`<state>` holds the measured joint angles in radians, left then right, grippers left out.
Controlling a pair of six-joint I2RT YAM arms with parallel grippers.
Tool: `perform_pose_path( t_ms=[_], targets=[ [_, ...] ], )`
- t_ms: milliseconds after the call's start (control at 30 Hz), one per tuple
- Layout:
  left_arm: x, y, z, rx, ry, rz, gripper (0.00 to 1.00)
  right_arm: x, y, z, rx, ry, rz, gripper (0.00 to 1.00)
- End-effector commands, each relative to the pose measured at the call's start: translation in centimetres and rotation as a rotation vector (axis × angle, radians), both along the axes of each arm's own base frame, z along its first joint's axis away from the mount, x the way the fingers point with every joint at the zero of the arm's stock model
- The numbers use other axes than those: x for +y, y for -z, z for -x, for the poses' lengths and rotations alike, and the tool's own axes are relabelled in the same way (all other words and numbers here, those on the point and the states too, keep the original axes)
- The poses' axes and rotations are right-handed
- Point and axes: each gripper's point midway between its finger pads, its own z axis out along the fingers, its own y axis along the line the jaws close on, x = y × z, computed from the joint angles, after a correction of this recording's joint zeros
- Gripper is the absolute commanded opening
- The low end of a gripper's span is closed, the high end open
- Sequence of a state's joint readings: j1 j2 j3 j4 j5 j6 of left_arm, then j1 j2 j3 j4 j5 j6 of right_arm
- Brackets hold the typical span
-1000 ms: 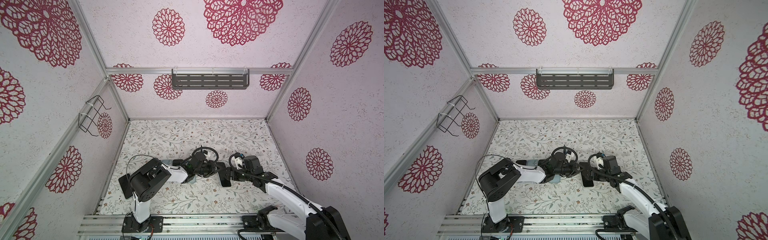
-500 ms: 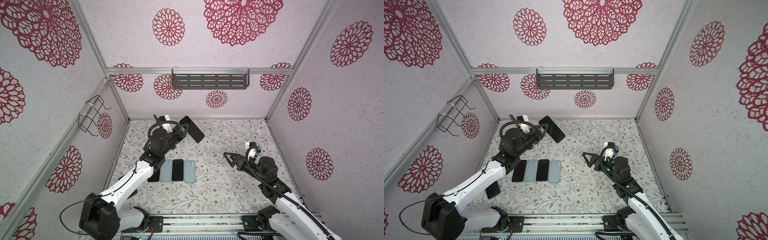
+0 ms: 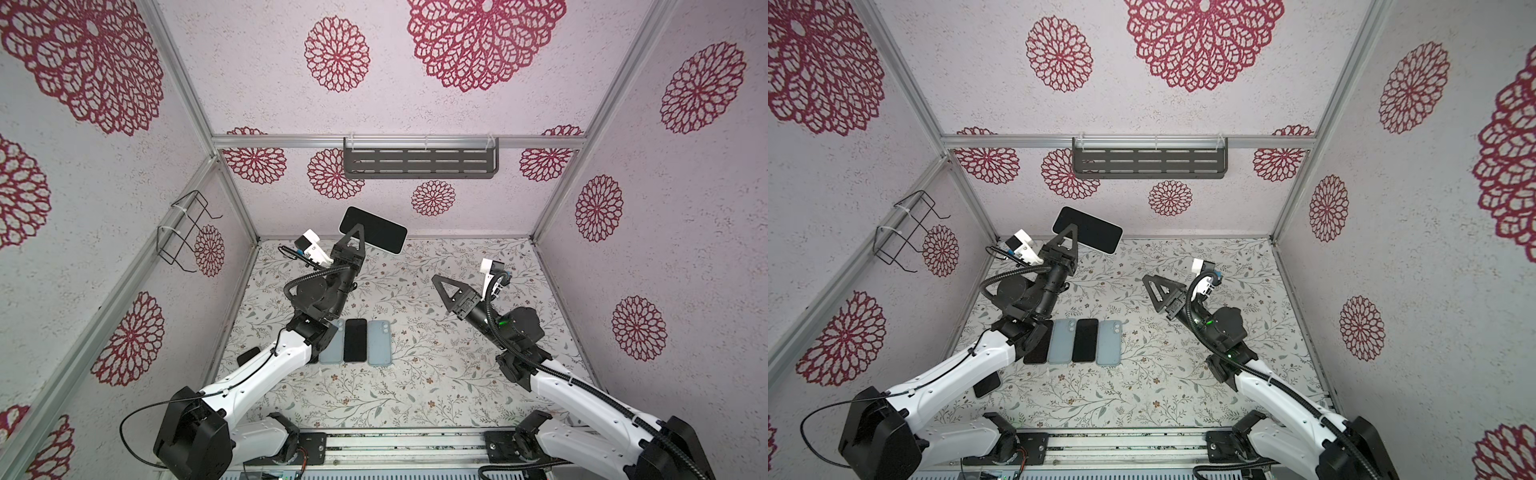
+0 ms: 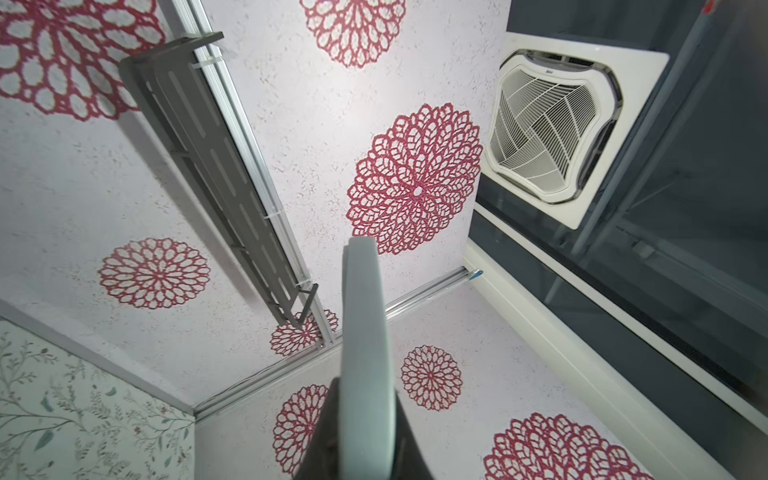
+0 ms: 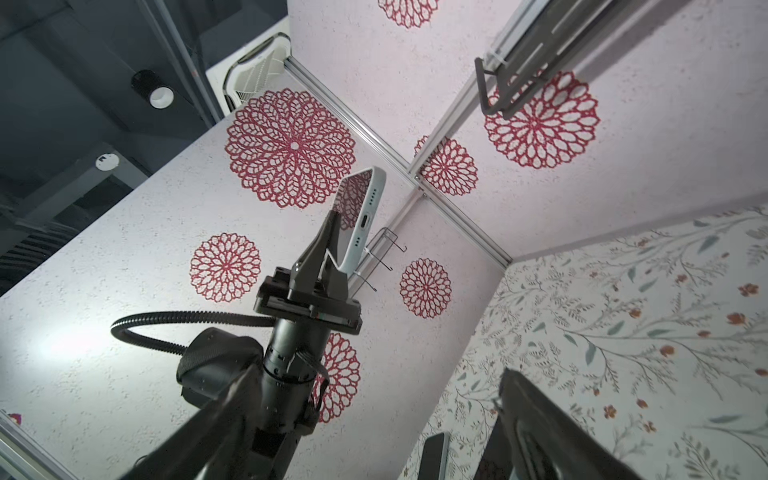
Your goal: Take the phone out of the phone case
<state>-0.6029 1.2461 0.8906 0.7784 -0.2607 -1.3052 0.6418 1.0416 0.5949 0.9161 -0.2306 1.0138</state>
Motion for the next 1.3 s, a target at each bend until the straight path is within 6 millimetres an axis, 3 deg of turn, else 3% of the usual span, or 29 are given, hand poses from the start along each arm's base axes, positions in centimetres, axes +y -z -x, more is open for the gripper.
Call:
perform_pose_path(
  t_ms=[0, 267, 467, 867, 1033, 1267],
  targets=[
    [1.4, -3.4, 1.6, -0.087, -0.022, 0.132, 0.0, -0.2, -4.0, 0.5, -0.131, 0.008, -0.112, 0.89],
    [1.2, -2.6, 1.5, -0.073, -0.029, 0.158, 0.0, 2.0, -5.8, 1.5, -0.175, -0.075, -0.186, 0.87],
    [0.0, -2.3, 1.5, -0.083, -0.004, 0.183, 0.0, 3.7, -6.2, 1.0, -0.179, -0.11, -0.208, 0.83],
    [-1.0, -1.5, 1.8, -0.073, 0.031, 0.194, 0.0, 5.4, -7.1, -0.2, -0.188, -0.146, -0.237, 0.62],
    [-1.1, -1.2, 1.9, -0.068, 0.036, 0.197, 0.0, 5.7, -7.2, -0.5, -0.185, -0.152, -0.245, 0.48],
    [-1.4, -1.1, 2.0, -0.067, 0.045, 0.195, 0.0, 5.8, -7.5, -0.6, -0.19, -0.159, -0.252, 0.39]
  ],
)
